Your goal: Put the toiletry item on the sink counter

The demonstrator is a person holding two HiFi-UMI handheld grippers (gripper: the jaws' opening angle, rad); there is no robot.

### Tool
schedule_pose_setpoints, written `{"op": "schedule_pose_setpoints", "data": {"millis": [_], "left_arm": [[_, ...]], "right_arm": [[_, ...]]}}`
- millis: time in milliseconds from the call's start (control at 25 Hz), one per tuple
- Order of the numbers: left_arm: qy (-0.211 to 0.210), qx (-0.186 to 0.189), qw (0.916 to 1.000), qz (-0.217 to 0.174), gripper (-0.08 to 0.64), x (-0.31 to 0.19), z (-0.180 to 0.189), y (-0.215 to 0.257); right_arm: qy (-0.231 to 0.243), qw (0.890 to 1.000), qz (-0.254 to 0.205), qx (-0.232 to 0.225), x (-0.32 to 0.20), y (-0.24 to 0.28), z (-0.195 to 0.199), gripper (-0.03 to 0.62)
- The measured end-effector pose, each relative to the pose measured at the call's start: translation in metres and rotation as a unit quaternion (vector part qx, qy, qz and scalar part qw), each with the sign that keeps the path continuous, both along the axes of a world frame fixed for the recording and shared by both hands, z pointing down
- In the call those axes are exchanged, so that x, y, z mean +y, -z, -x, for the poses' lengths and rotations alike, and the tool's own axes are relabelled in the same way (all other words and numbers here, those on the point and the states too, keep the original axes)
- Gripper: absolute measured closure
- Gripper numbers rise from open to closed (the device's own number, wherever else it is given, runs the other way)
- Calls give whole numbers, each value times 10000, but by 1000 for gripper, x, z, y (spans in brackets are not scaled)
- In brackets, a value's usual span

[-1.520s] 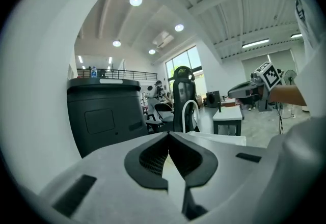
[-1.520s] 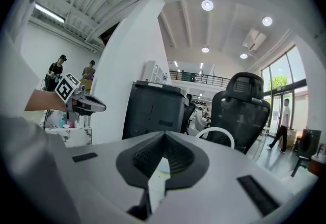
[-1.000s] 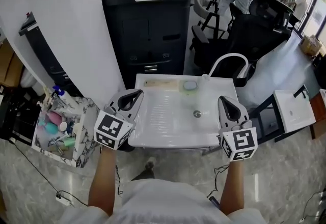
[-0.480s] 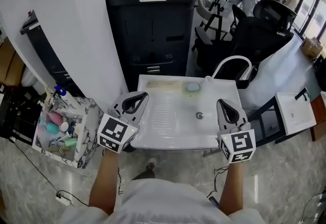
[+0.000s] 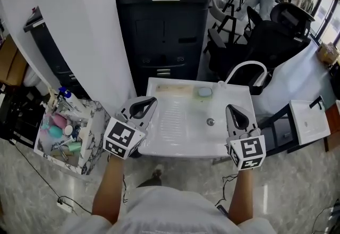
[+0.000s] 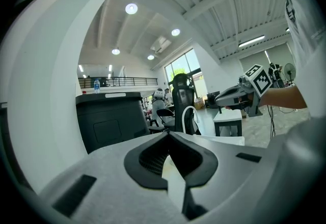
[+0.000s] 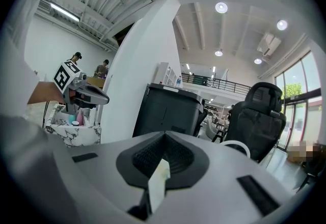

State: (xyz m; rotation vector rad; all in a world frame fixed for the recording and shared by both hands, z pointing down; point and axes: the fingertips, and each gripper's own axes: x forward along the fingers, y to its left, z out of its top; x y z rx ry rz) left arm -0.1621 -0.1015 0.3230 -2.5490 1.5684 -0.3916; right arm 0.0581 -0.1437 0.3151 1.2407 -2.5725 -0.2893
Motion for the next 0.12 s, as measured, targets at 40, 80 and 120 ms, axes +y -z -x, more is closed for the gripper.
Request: {"op": "schedule_pose_setpoints", "data": {"millis": [40,80,120], "left_arm": [[-1,6,10000,9,549,0,1,-1],[-3,13,10000,19,549,0,2,-2],[-4,20,10000,30,549,0,3,-2]], "right_arm": [[10,10000,8,6,0,-1,2,595],[19,10000,17,12,-1,-2,3,595],[27,10000,26,18,-1,-3,5,595]]}}
